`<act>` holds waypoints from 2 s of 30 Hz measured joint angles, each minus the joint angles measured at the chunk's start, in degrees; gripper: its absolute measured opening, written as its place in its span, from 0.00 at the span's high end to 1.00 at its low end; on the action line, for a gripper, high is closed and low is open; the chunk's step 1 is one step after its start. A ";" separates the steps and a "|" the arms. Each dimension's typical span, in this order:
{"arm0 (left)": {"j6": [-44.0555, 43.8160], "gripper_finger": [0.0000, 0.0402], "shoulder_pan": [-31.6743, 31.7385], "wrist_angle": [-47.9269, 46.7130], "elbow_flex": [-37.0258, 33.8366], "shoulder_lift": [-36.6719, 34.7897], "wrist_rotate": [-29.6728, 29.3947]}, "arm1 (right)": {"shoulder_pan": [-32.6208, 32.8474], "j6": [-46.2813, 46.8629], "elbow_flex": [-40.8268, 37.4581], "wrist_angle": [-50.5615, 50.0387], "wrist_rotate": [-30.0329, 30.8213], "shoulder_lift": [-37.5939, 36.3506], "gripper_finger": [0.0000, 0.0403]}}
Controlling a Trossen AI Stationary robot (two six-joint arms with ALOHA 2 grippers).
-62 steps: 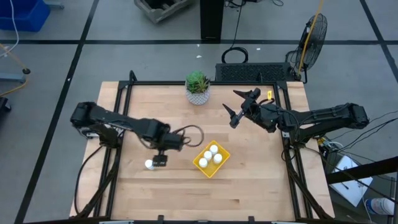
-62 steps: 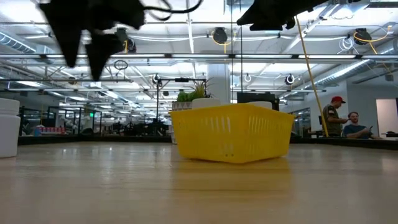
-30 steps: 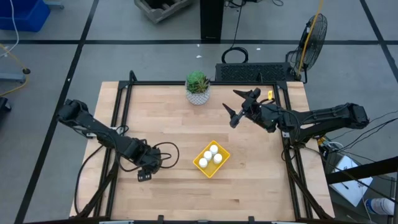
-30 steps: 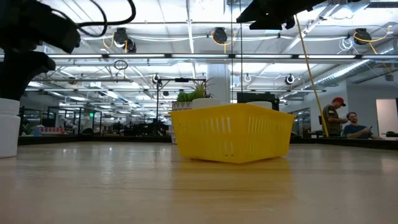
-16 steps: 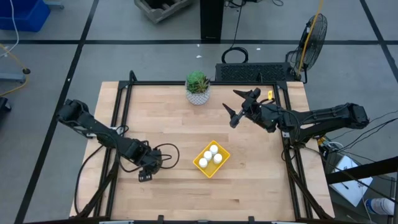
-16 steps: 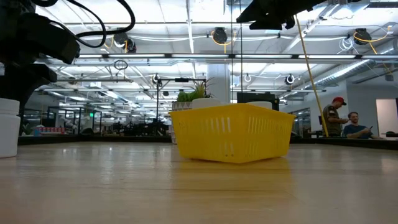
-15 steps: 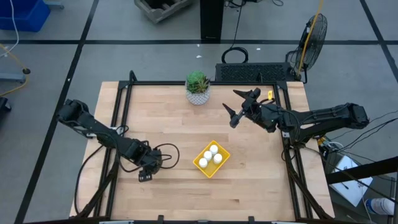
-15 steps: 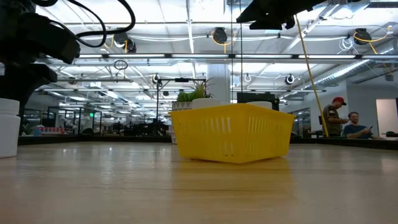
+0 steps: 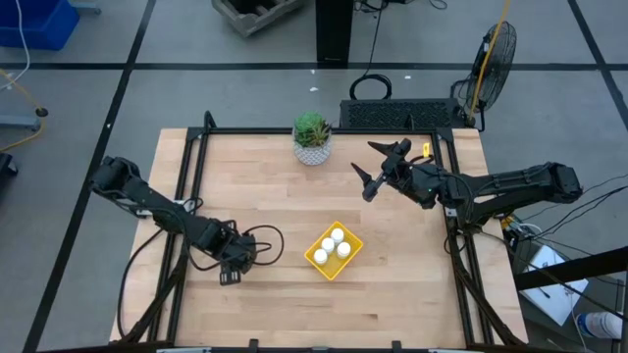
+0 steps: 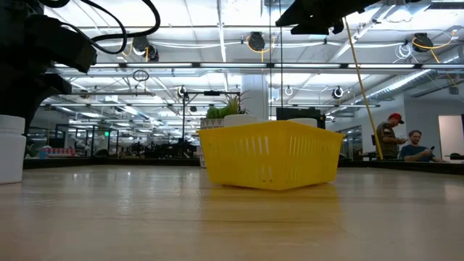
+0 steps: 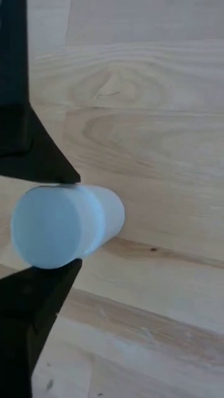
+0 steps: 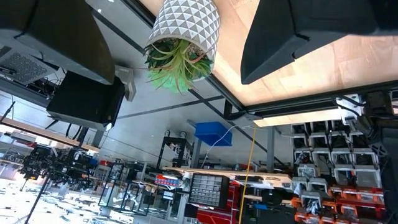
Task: Pick and place pill bottles into a basket
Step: Put the white pill bottle into the yellow basket
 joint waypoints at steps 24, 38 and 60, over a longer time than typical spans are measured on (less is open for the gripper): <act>29.87 0.60 4.79 7.99 21.79 0.15 -8.04 | 0.00 0.02 0.00 0.37 0.06 0.00 0.16; 52.43 0.60 13.02 8.17 36.92 15.67 1.05 | 0.00 0.11 0.00 0.05 0.08 -0.02 0.16; 64.07 0.60 17.15 11.59 44.11 29.50 7.67 | -0.02 0.43 0.00 -0.90 0.17 -0.02 0.16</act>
